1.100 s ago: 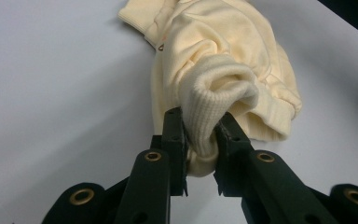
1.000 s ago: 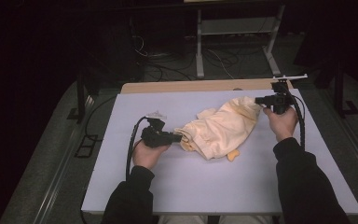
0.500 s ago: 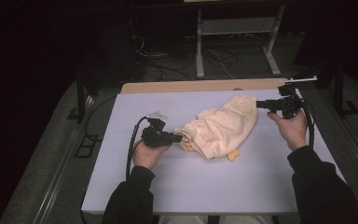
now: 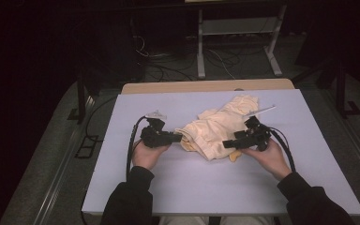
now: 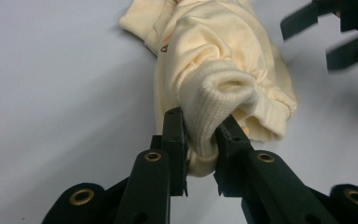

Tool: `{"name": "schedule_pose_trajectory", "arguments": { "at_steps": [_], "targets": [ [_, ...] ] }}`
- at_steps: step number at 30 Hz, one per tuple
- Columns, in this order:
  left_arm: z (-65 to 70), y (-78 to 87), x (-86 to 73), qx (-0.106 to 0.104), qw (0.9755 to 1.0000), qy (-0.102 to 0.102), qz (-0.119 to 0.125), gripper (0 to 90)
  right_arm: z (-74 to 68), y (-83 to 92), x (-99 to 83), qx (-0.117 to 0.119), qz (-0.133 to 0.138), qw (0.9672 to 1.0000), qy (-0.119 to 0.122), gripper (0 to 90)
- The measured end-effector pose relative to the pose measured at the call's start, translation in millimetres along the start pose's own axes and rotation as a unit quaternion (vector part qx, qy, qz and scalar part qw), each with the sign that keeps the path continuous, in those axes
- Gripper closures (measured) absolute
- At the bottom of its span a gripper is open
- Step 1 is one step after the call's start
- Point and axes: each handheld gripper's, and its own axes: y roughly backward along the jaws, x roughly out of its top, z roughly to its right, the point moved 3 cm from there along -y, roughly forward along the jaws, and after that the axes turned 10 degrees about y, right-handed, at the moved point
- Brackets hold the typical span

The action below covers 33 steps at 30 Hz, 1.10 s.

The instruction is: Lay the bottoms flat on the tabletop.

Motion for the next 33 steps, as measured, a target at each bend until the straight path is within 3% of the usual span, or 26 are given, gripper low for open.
{"name": "schedule_pose_trajectory", "arguments": {
  "at_steps": [2,7,11,13,15,17,22,25,30,33],
  "targets": [
    [-0.1,0.3,0.5,0.003,1.0,-0.001,-0.001,75.1,-12.5,-7.2,-0.9,0.013,-0.011,0.9995,0.026,18.9],
    [-0.5,-0.5,4.3,0.008,1.0,-0.002,-0.001,75.1,-24.5,-25.1,-5.7,-0.007,-0.052,0.9958,0.075,20.4],
    [0.0,-0.9,8.5,0.01,0.9999,-0.004,-0.004,75.1,-23.7,-44.9,-11.3,-0.026,-0.092,0.9905,0.099,37.5],
    [0.1,-1.6,10.8,0.012,0.9999,-0.006,-0.003,75.1,-23.5,-47.8,-10.5,-0.024,-0.082,0.99,0.112,59.5],
    [-0.6,-2.7,13.5,0.013,0.9999,-0.006,-0.004,75.1,-23.0,-47.2,-7.2,-0.009,-0.082,0.9915,0.1,74.8],
    [-1.7,-3.7,17.5,0.019,0.9998,-0.007,-0.008,75.1,-20.8,-44.3,-3.8,-0.005,-0.083,0.9926,0.088,80.1],
    [-1.8,-4.2,31.7,0.025,0.9996,-0.01,-0.005,75.2,-10.2,-27.2,2.5,0.022,-0.057,0.9967,0.054,82.2],
    [1.2,-4.5,44.0,0.028,0.9994,-0.021,-0.003,75.3,-5.0,-14.4,7.2,0.038,-0.047,0.9974,0.038,82.3],
    [7.8,-4.1,62.5,0.039,0.9985,-0.039,0.007,75.3,-0.2,5.4,17.4,0.041,-0.029,0.9983,0.031,82.8],
    [15.7,-1.7,76.7,0.048,0.9967,-0.062,0.022,75.4,-0.4,14.9,23.1,0.051,-0.021,0.998,0.031,83.5]
  ]
}}
